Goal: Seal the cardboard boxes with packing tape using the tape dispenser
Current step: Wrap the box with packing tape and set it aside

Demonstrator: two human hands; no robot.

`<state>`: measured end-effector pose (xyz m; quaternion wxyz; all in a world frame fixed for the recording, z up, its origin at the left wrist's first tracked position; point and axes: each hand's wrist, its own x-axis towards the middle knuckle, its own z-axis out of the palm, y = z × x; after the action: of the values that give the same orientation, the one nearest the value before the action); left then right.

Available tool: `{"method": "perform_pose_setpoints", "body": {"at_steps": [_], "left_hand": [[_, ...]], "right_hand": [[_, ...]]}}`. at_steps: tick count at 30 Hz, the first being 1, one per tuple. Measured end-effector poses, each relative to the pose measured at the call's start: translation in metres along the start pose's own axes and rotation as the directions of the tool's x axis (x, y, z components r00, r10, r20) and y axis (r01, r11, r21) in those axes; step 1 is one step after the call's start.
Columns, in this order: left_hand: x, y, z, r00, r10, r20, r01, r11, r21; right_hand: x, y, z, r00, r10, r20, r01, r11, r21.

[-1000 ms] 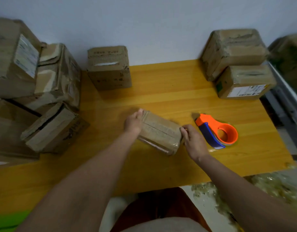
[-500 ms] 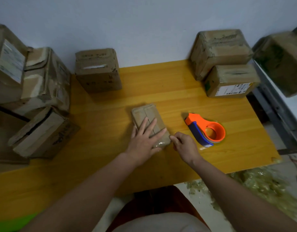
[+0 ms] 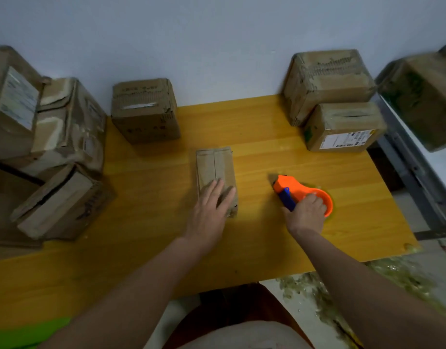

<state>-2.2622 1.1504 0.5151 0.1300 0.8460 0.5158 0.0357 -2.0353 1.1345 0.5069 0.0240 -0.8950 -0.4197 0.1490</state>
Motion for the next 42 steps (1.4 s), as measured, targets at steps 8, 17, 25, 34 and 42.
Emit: {"method": "perform_pose_setpoints", "body": {"at_steps": [8, 17, 25, 34, 42], "left_hand": [[-0.022, 0.017, -0.015, 0.956, -0.275, -0.105, 0.200, 0.867, -0.456], [0.045, 0.022, -0.080, 0.825, -0.545, 0.147, 0.476, 0.532, -0.700], [0.042, 0.031, -0.098, 0.879, -0.246, 0.409, 0.462, 0.226, -0.857], [0.031, 0.036, -0.072, 0.837, -0.212, 0.504, 0.482, -0.149, -0.863], [0.022, 0.053, -0.051, 0.704, -0.597, 0.385, 0.445, -0.052, -0.894]], "right_hand": [[0.017, 0.022, -0.011, 0.970, -0.138, 0.198, 0.097, 0.975, 0.202], [-0.003, 0.012, -0.073, 0.674, -0.626, 0.393, 0.117, 0.616, 0.779], [0.002, 0.015, -0.093, 0.549, -0.672, 0.497, 0.075, 0.631, 0.772], [0.001, 0.010, -0.097, 0.511, -0.610, 0.606, 0.061, 0.728, 0.682], [-0.009, 0.003, -0.100, 0.398, -0.647, 0.651, 0.089, 0.733, 0.675]]}}
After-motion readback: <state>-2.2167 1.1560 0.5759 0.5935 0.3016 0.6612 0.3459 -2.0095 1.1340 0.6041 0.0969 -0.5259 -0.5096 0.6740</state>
